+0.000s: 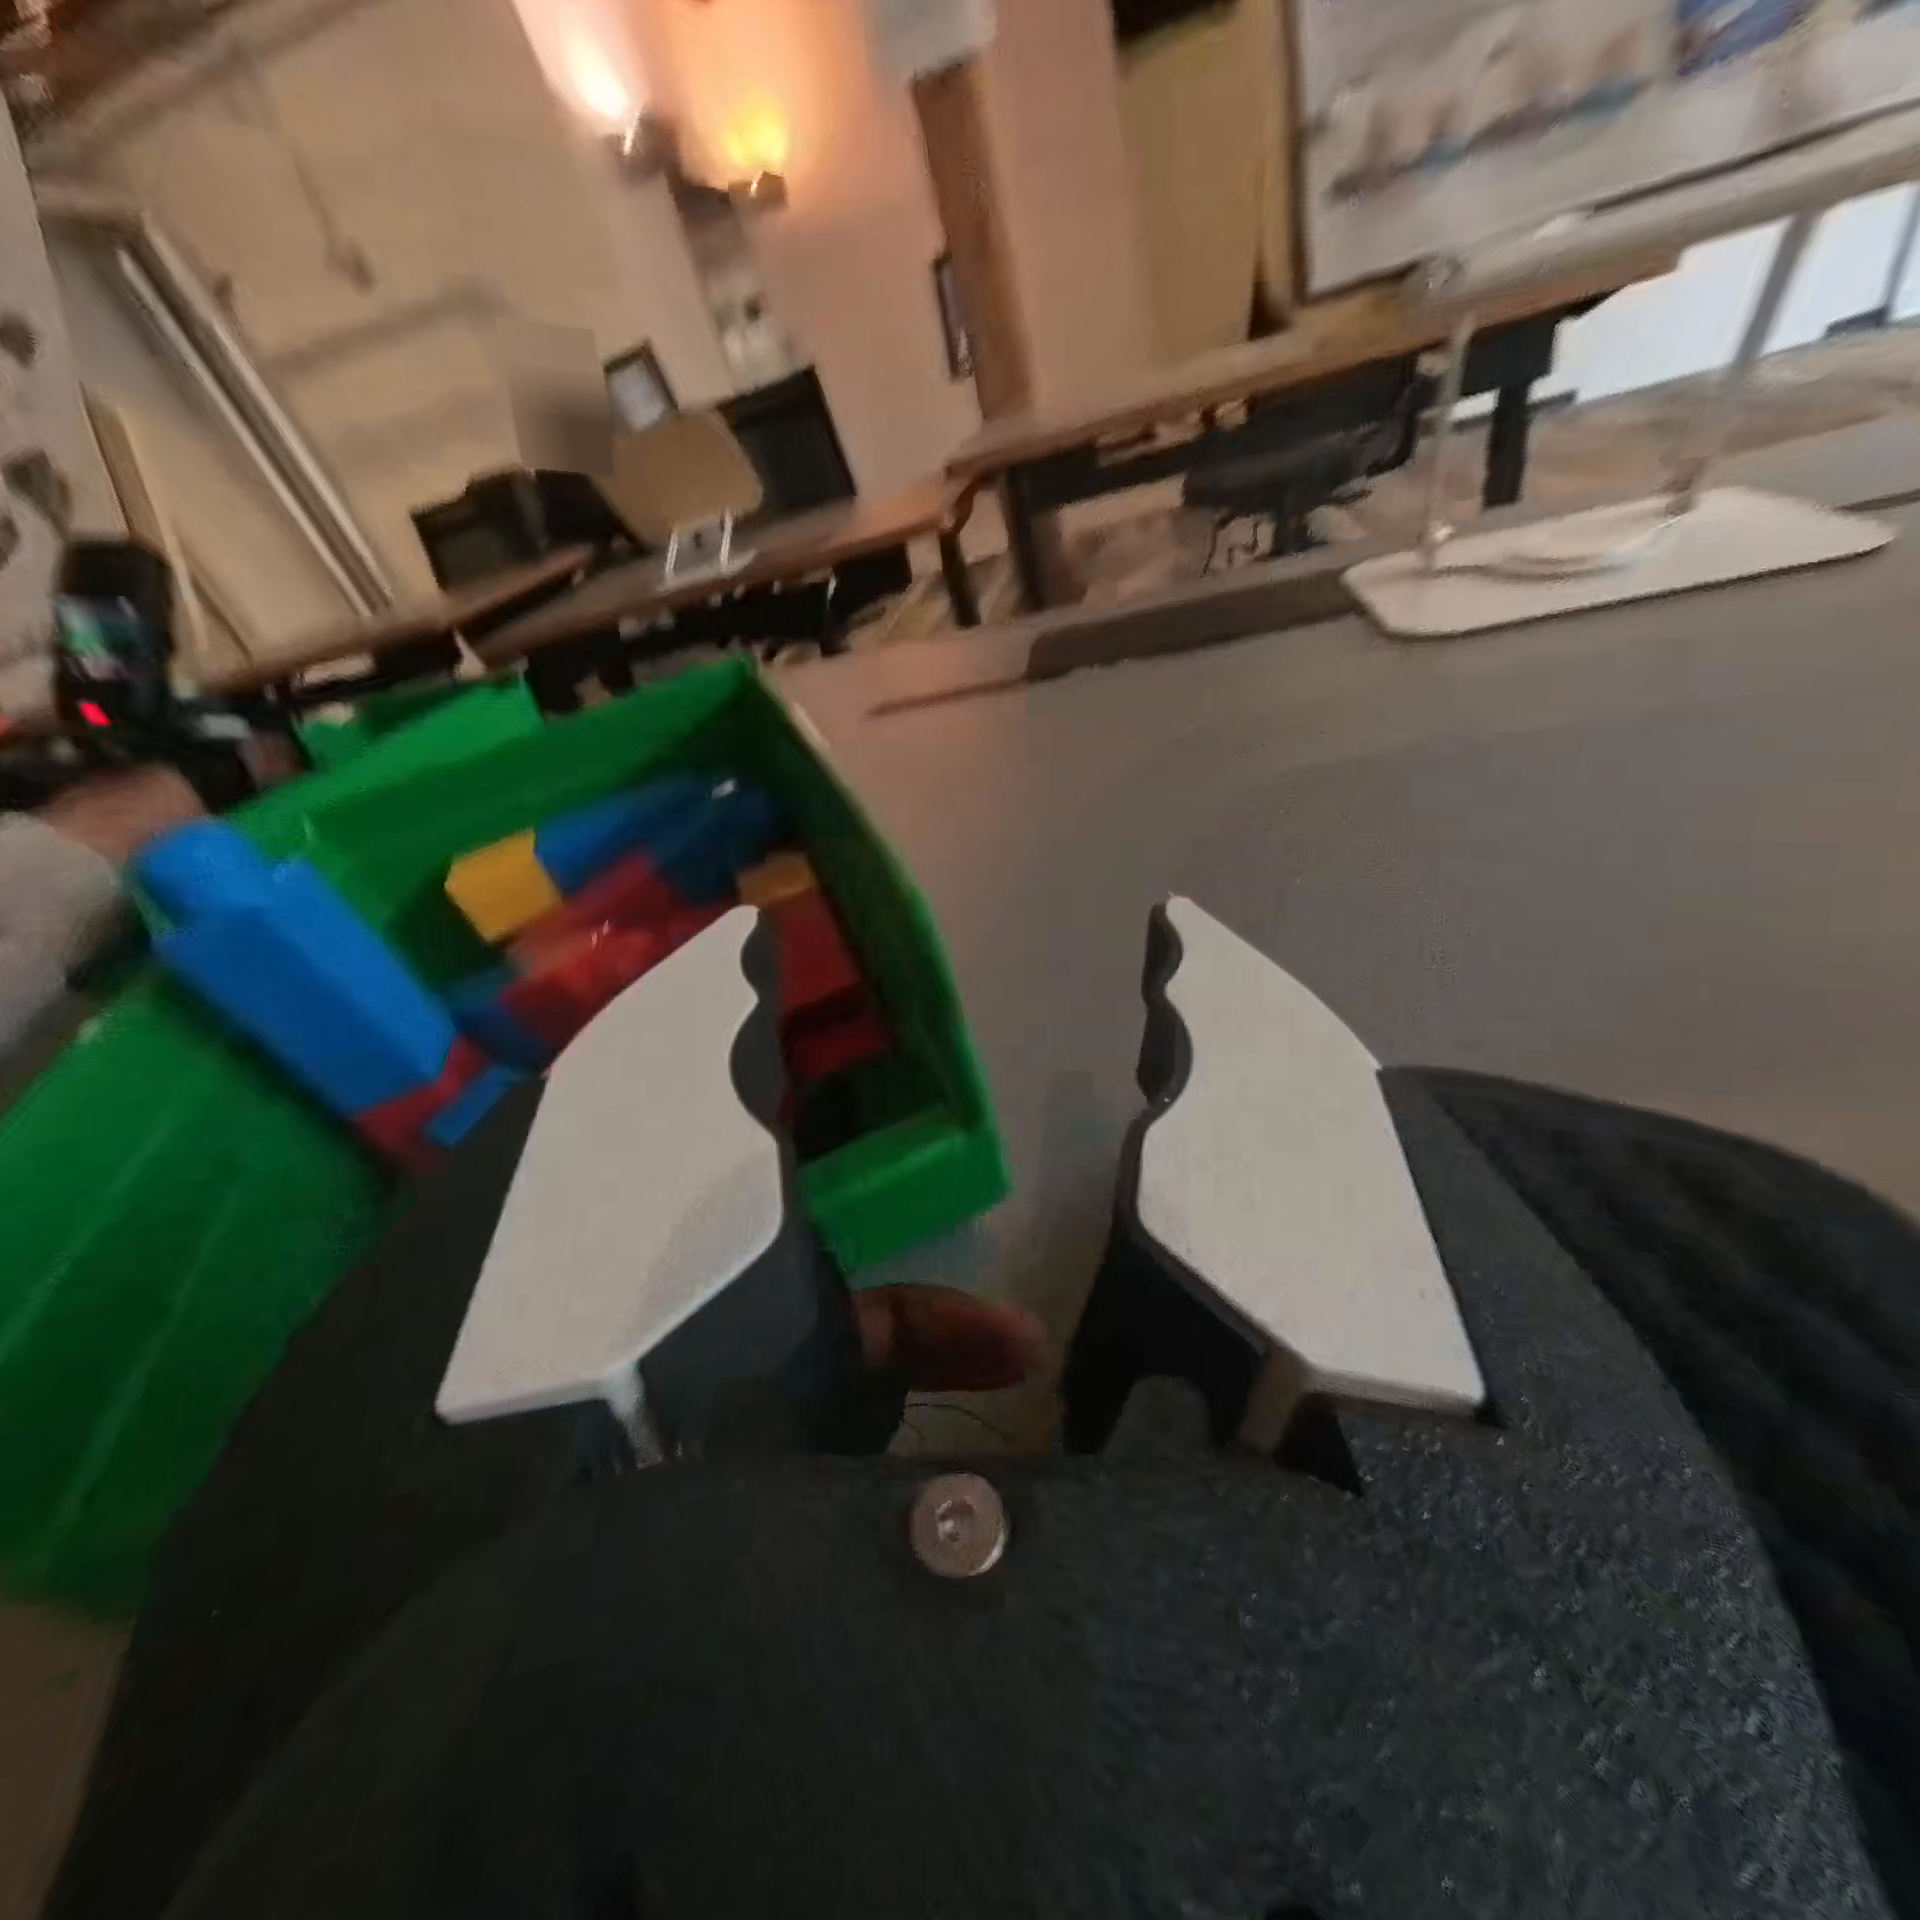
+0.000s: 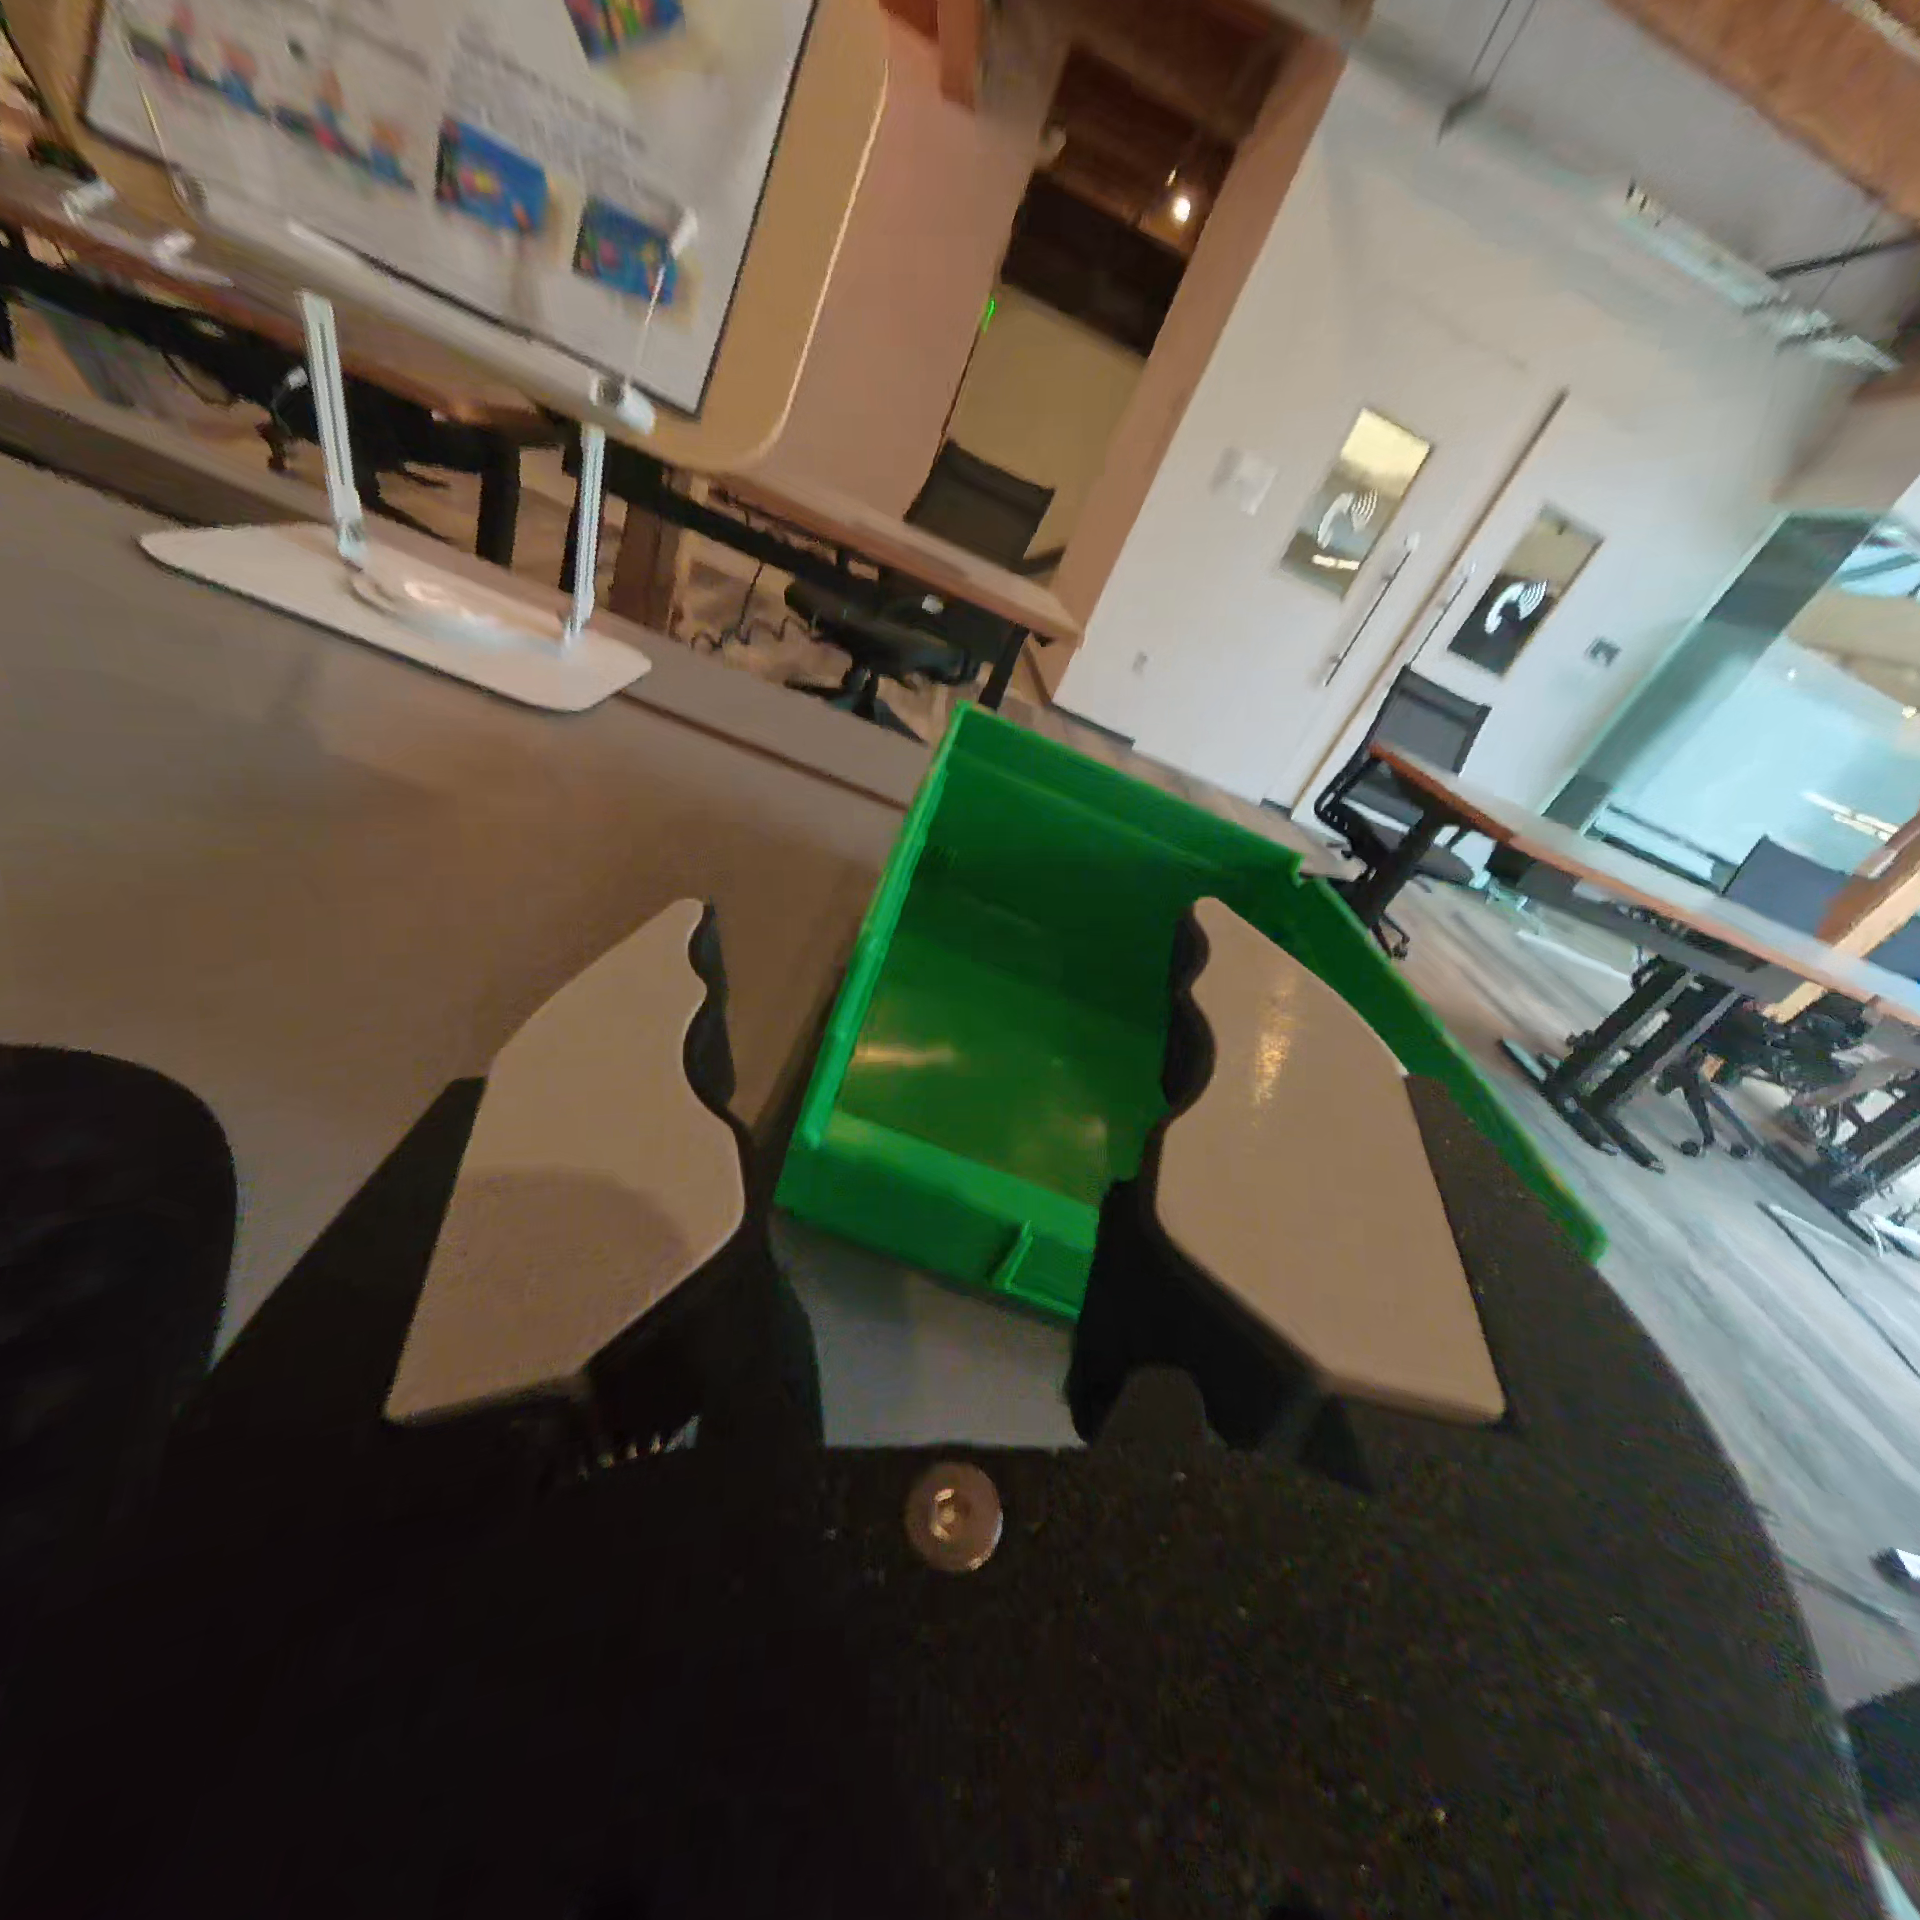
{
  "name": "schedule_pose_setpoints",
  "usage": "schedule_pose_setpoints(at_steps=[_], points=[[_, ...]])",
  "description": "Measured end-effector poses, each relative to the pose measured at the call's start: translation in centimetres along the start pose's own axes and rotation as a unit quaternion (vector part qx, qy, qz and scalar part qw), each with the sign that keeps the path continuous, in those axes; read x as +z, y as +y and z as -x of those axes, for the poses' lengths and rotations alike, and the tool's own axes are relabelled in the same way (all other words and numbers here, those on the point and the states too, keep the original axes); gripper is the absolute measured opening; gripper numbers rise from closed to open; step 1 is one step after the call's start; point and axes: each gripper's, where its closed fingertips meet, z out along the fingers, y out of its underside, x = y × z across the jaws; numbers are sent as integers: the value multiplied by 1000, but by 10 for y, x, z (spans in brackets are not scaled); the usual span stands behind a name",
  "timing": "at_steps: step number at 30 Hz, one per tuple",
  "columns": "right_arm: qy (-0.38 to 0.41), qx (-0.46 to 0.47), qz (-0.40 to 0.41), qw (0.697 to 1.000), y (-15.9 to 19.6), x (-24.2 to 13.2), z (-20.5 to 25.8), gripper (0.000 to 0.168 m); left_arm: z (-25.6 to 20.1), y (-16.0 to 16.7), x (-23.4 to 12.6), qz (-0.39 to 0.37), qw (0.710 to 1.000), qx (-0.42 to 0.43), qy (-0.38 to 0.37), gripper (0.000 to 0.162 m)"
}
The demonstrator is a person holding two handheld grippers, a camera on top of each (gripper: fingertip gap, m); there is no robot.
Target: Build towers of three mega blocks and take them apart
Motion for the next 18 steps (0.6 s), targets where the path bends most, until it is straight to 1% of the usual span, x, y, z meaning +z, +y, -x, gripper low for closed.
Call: schedule_pose_setpoints(at_steps=[3,6,8,10,12,13,14,15,16,17,18], points=[[-11,-2,21,1000,9,12,11,83,14,30,15,39,999,-17,-5,66],[-24,-20,63,998,17,26,21,87,13,40,28,59,998,9,-10,63],[-17,-37,106,994,27,37,19,87,11,40,35,66,997,21,-14,57],[-20,-48,129,990,33,45,22,82,10,44,40,82,996,25,-18,43],[-20,-65,165,984,46,50,23,70,12,47,43,94,995,24,-26,23],[-18,-75,184,980,53,51,23,63,12,48,44,97,995,24,-28,17],[-18,-85,199,976,59,52,23,53,13,48,45,98,994,25,-31,14],[-31,-93,205,974,63,52,27,31,14,48,45,98,994,28,-34,13],[-36,-95,202,974,63,53,30,15,14,47,46,99,994,33,-36,13],[-31,-101,200,974,62,52,28,10,14,47,46,98,994,42,-37,13],[-36,-102,205,973,62,51,30,10,14,47,46,97,993,52,-39,12]])
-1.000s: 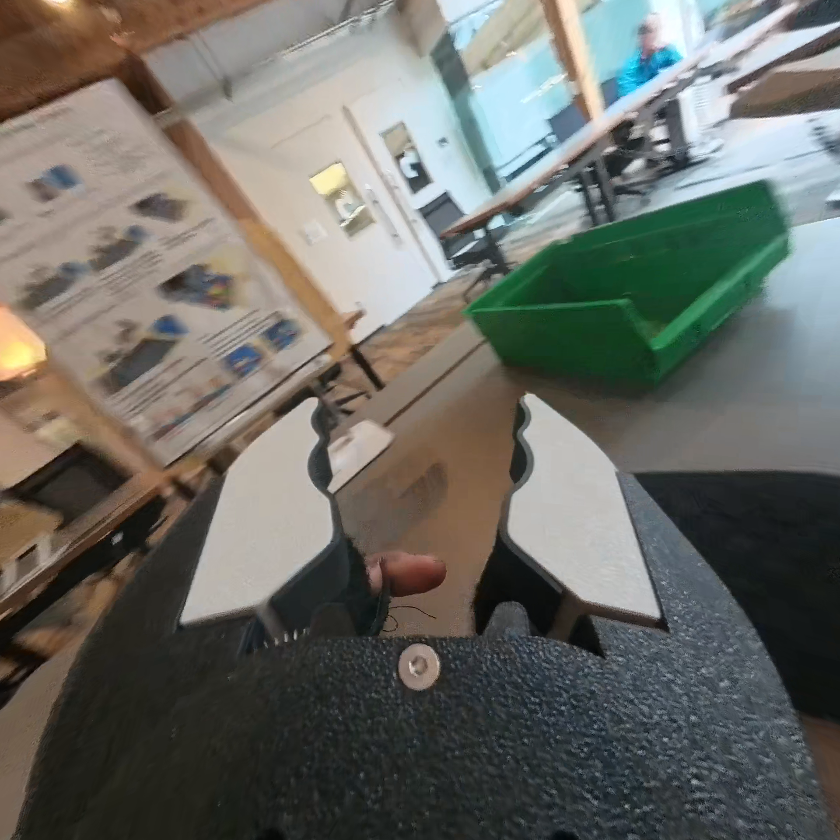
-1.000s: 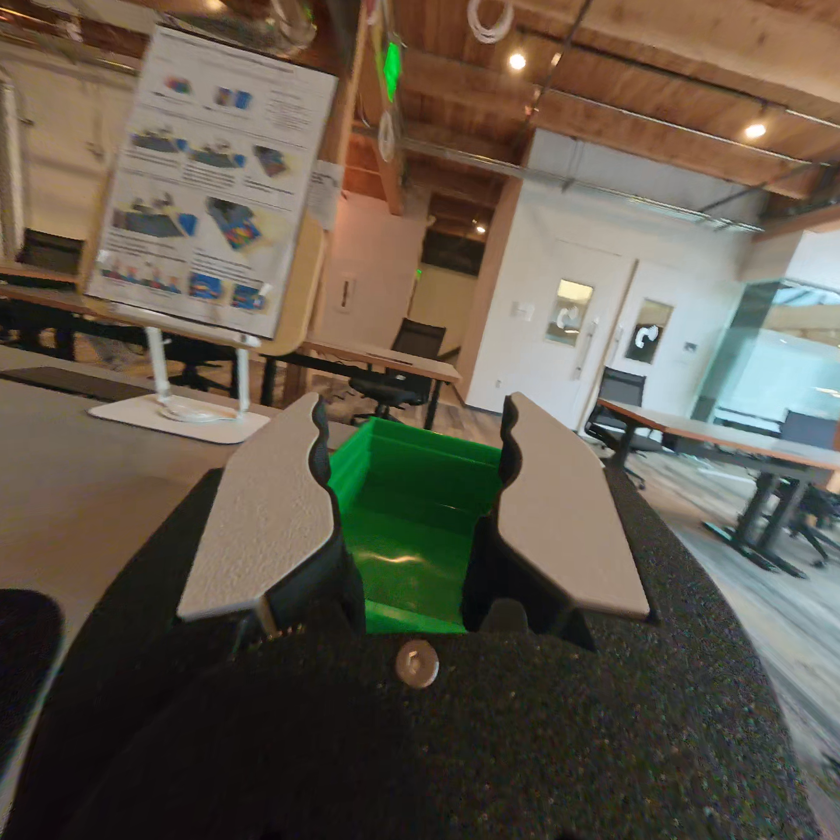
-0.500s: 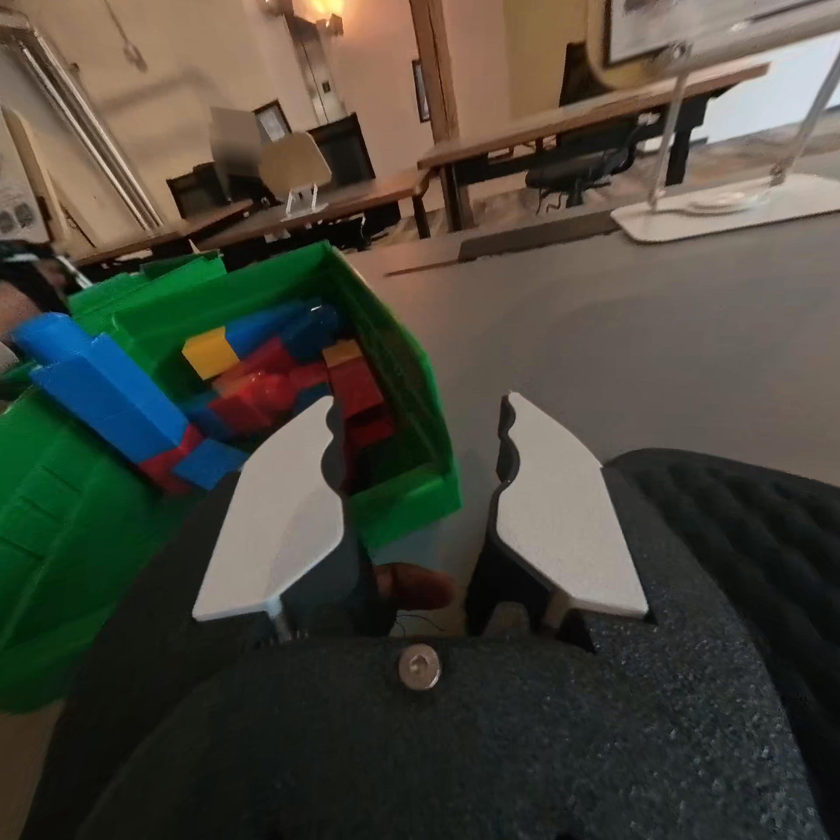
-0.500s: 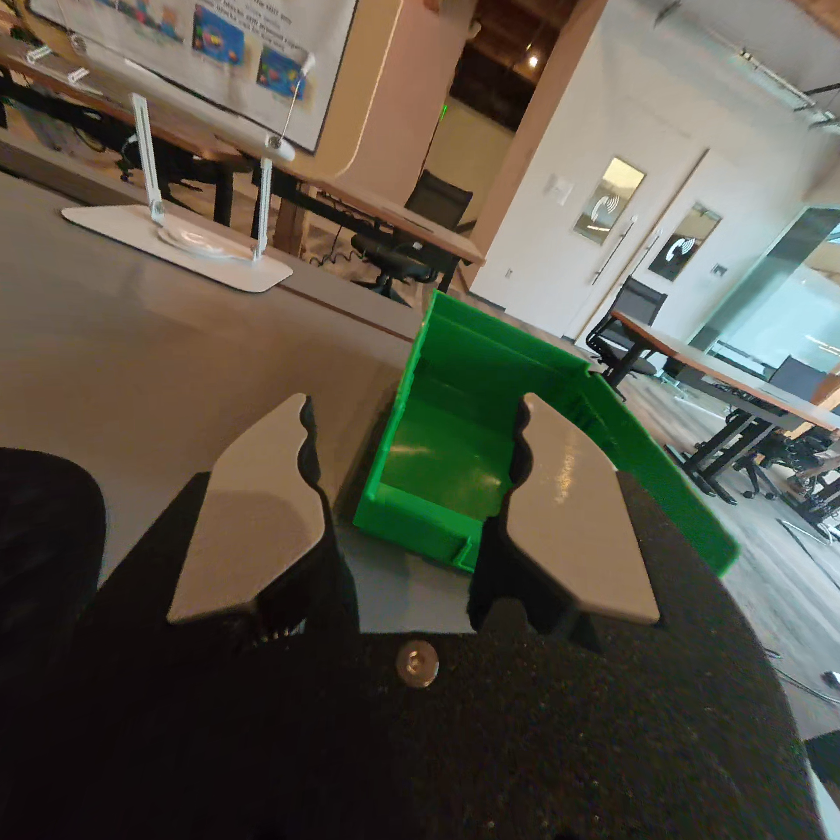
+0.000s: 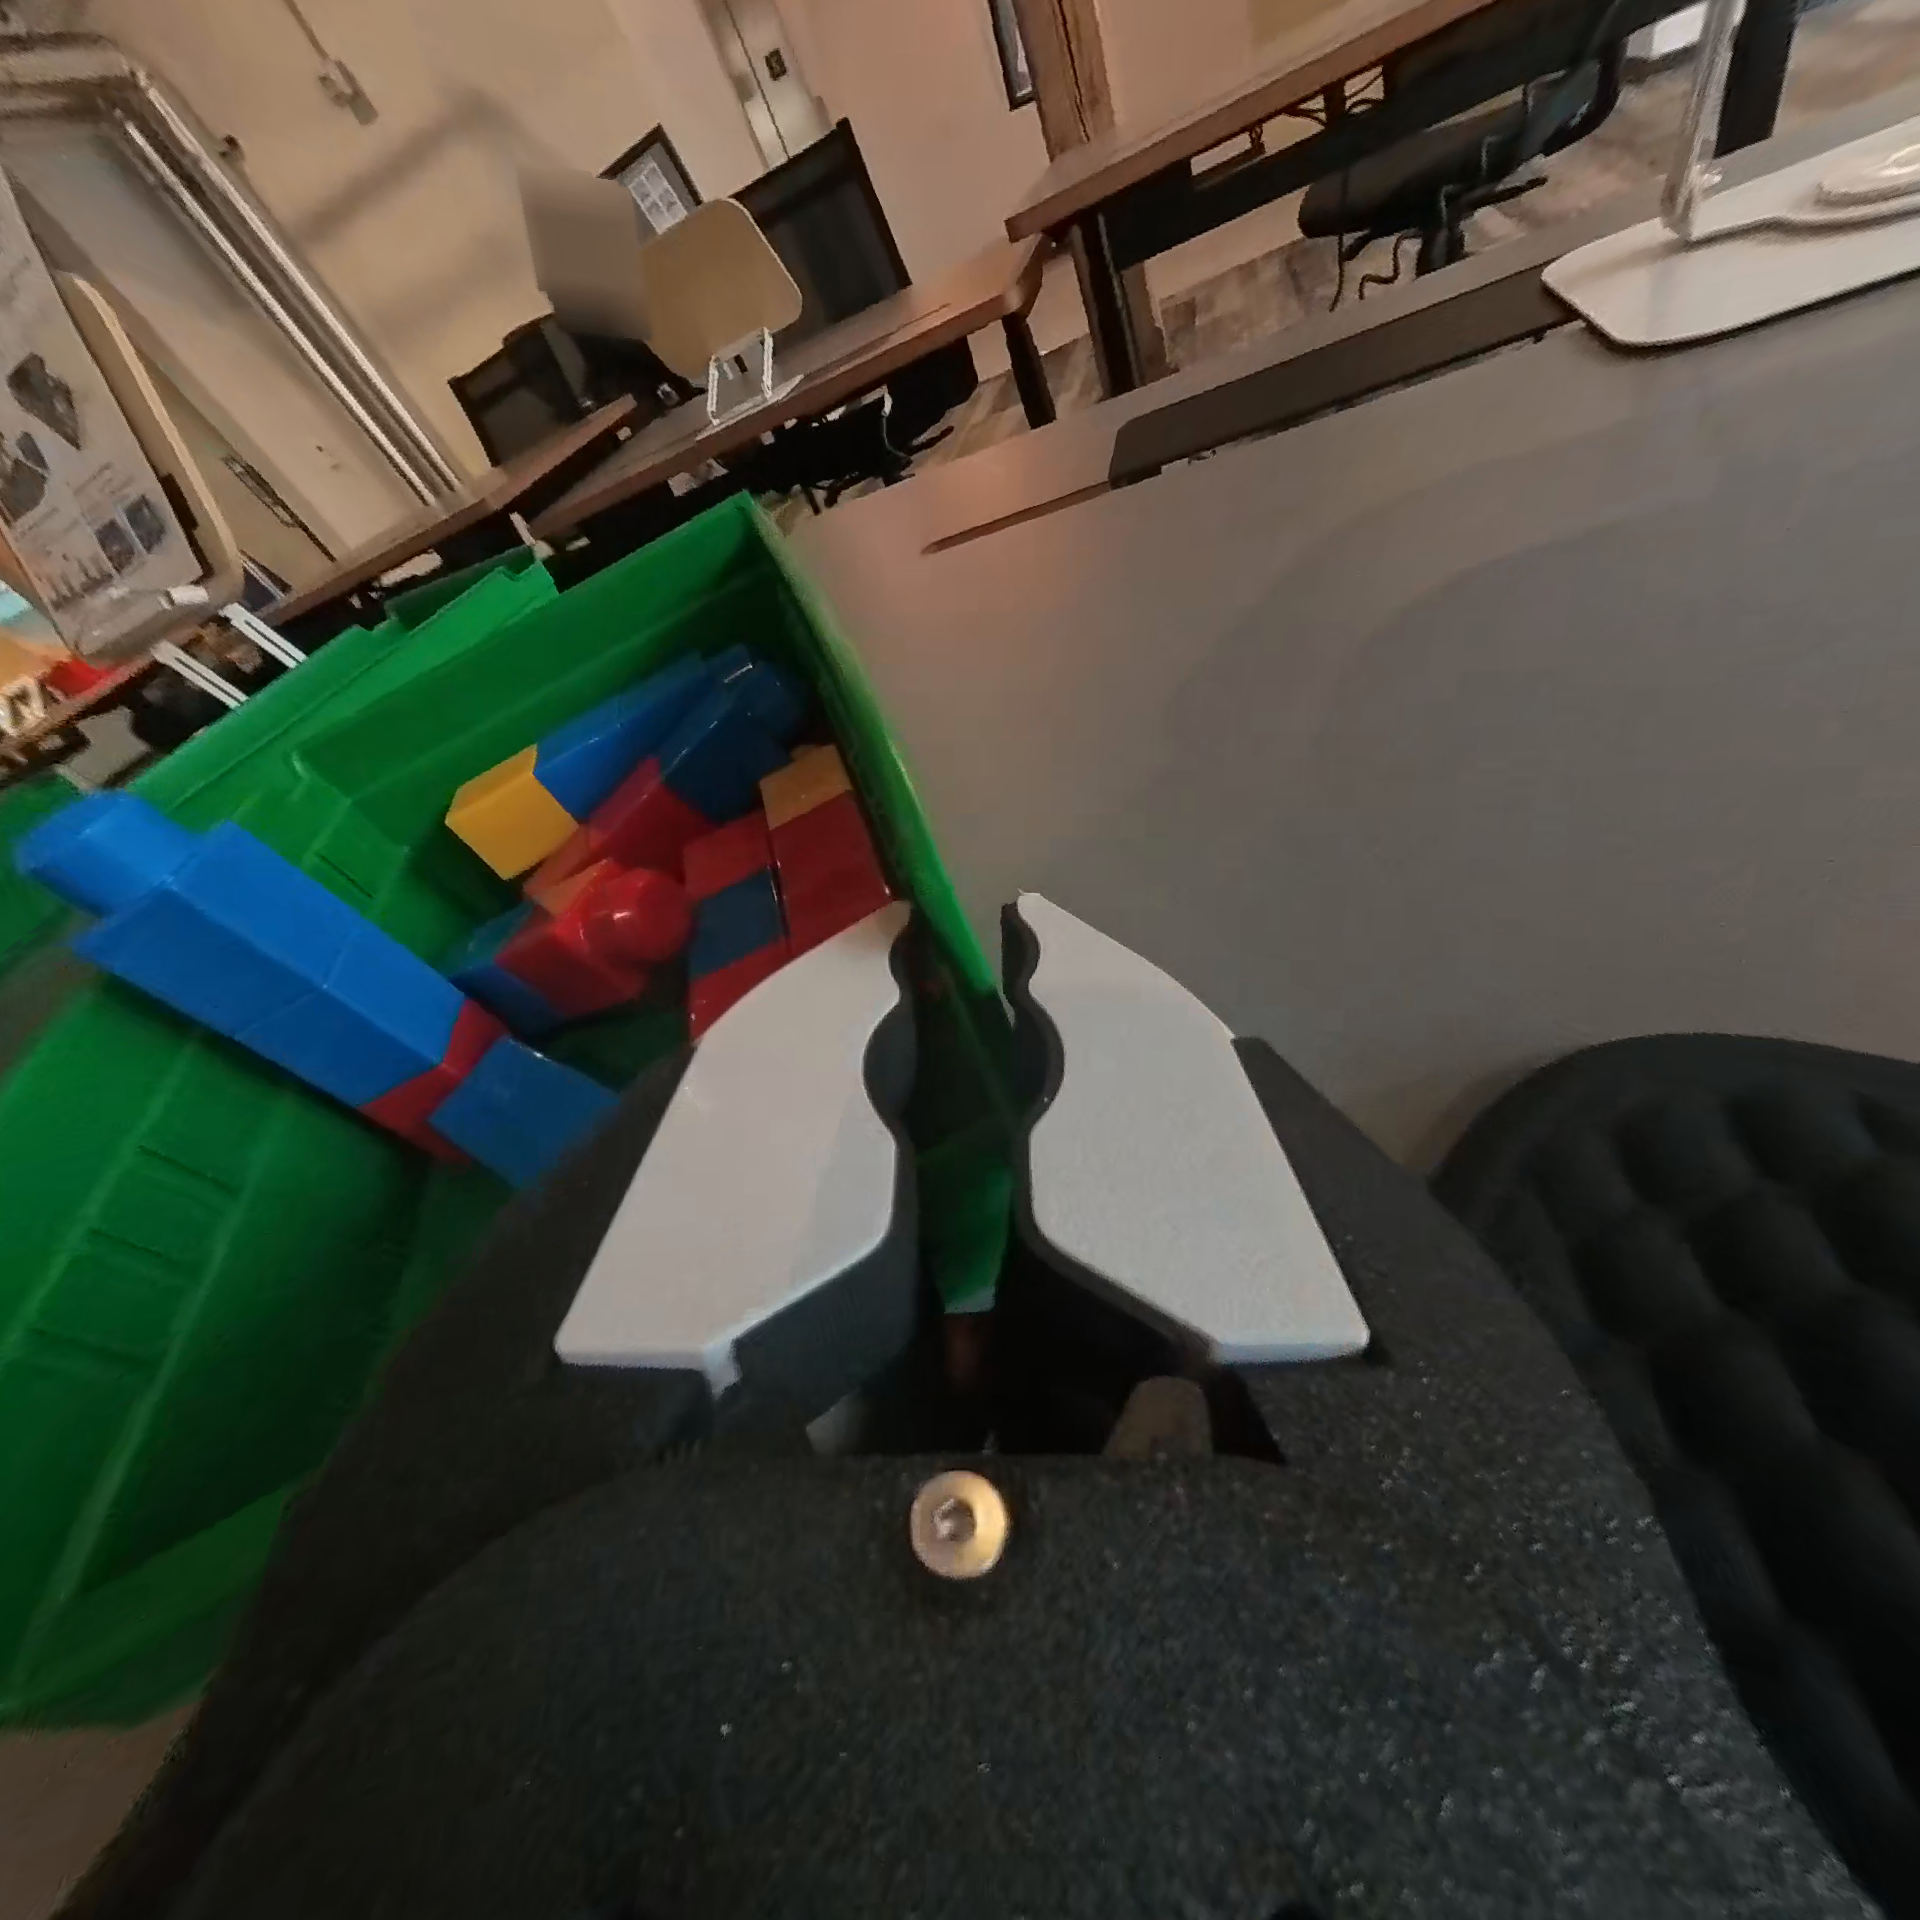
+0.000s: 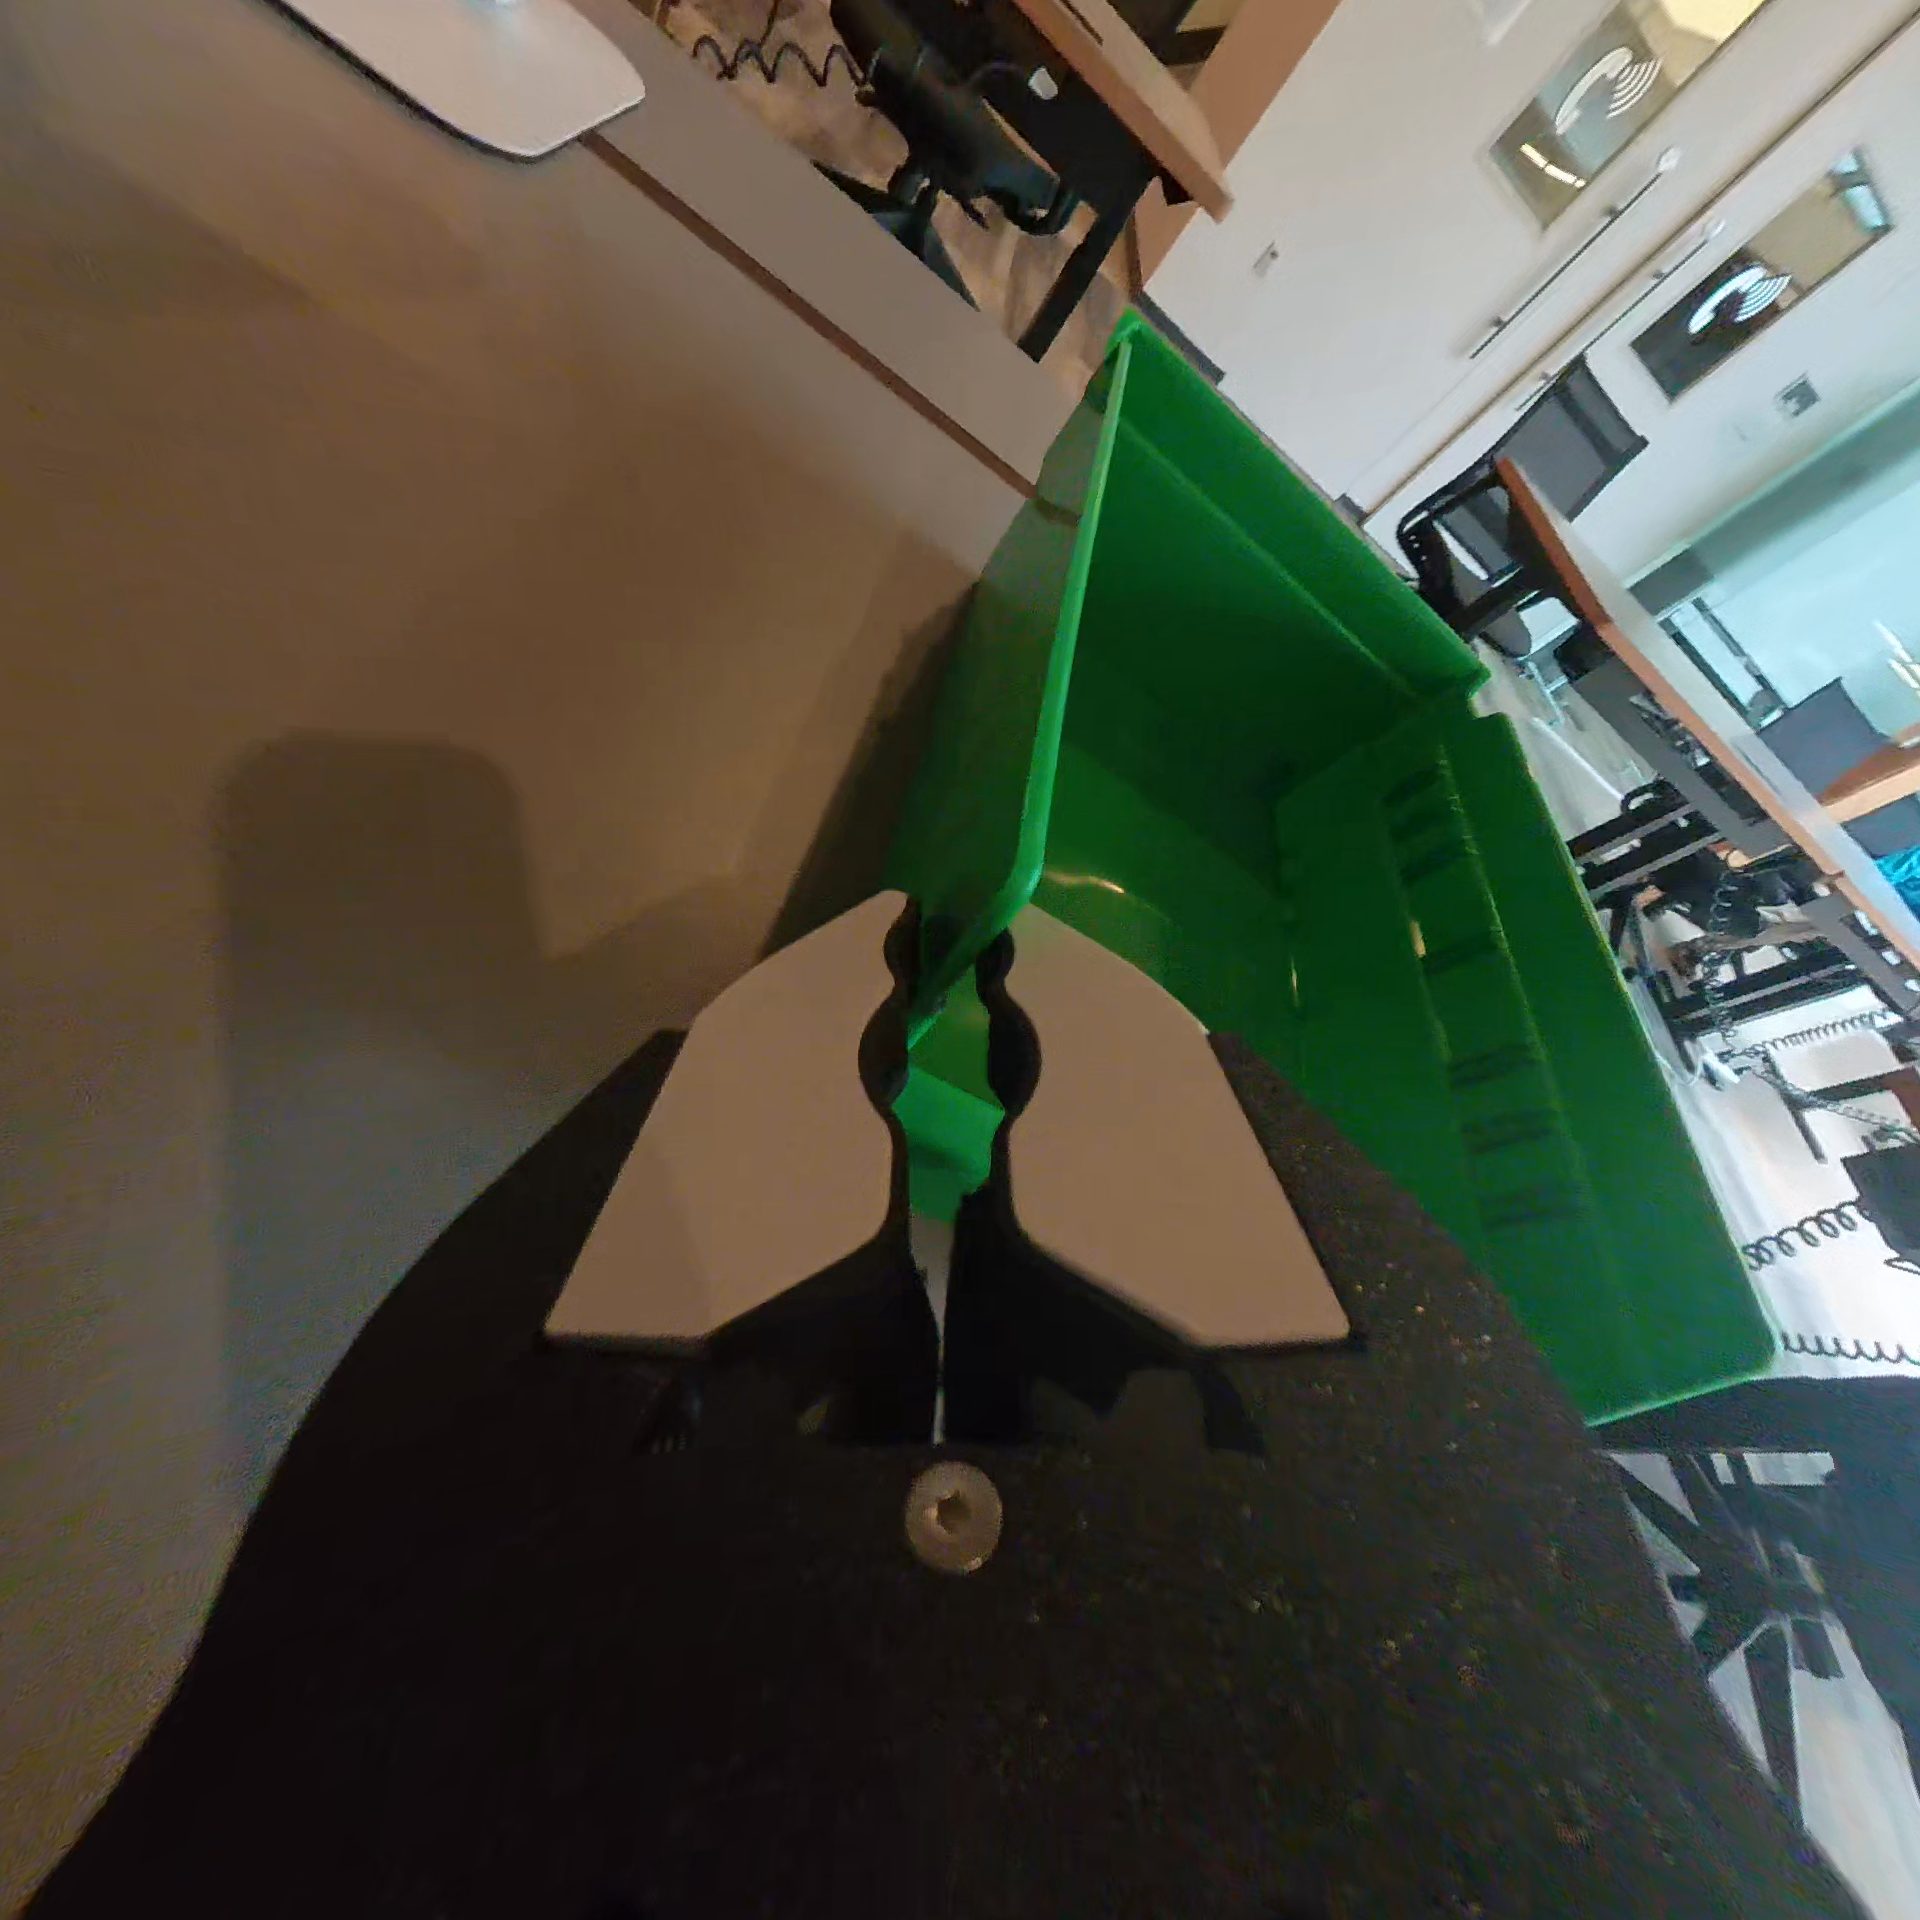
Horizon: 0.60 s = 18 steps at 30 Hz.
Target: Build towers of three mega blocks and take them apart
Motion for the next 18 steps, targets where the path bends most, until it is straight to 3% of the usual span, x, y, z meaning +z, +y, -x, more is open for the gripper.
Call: schedule_pose_setpoints(at_steps=[12,18], points=[[-36,6,-12,999,-24,-13,41,12,-20,-8,-1,-10,999,8,37,15],[-38,11,-10,999,-36,-20,63,12,-40,-16,3,4,997,52,58,18]])
